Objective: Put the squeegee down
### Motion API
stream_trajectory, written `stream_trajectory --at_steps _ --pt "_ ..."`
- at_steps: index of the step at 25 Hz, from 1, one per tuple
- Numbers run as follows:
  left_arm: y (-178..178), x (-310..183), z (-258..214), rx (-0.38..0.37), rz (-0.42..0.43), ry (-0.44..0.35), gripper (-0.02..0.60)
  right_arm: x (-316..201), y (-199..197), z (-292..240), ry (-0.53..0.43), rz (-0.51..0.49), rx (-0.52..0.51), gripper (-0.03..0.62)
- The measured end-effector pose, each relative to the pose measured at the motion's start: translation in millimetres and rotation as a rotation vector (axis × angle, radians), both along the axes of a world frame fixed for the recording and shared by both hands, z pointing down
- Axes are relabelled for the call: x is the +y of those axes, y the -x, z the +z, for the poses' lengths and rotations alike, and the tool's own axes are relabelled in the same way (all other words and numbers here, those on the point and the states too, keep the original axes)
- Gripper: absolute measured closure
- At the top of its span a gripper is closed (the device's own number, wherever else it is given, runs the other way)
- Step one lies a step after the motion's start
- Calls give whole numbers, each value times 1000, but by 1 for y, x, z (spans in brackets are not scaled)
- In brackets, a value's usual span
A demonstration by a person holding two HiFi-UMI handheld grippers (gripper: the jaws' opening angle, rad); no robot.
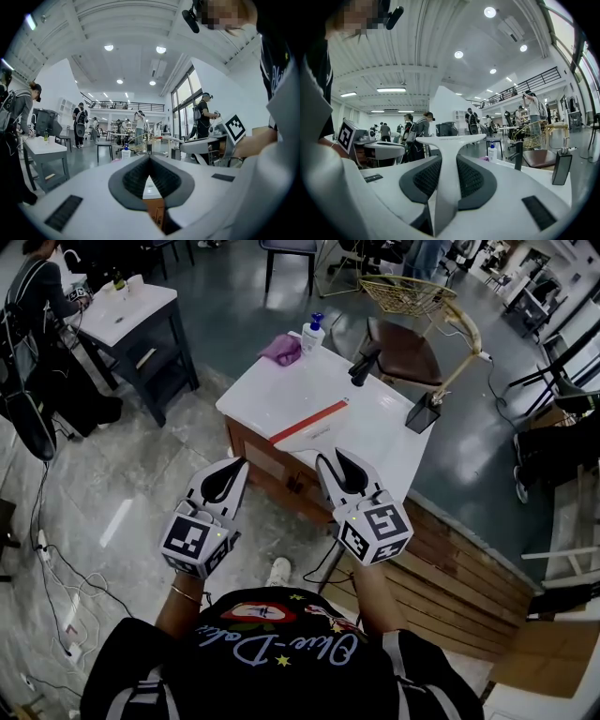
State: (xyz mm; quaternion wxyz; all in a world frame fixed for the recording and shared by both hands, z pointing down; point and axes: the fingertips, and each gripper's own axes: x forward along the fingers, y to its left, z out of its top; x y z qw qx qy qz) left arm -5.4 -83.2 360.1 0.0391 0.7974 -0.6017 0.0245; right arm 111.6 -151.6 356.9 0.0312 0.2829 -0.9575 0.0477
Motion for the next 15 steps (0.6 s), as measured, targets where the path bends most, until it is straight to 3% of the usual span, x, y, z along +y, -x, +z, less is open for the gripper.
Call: stream_trajectory --at_steps 15 --pt "5 -18 0 1 -56 -7 584 -25 9 -2 -13 -49 -9 505"
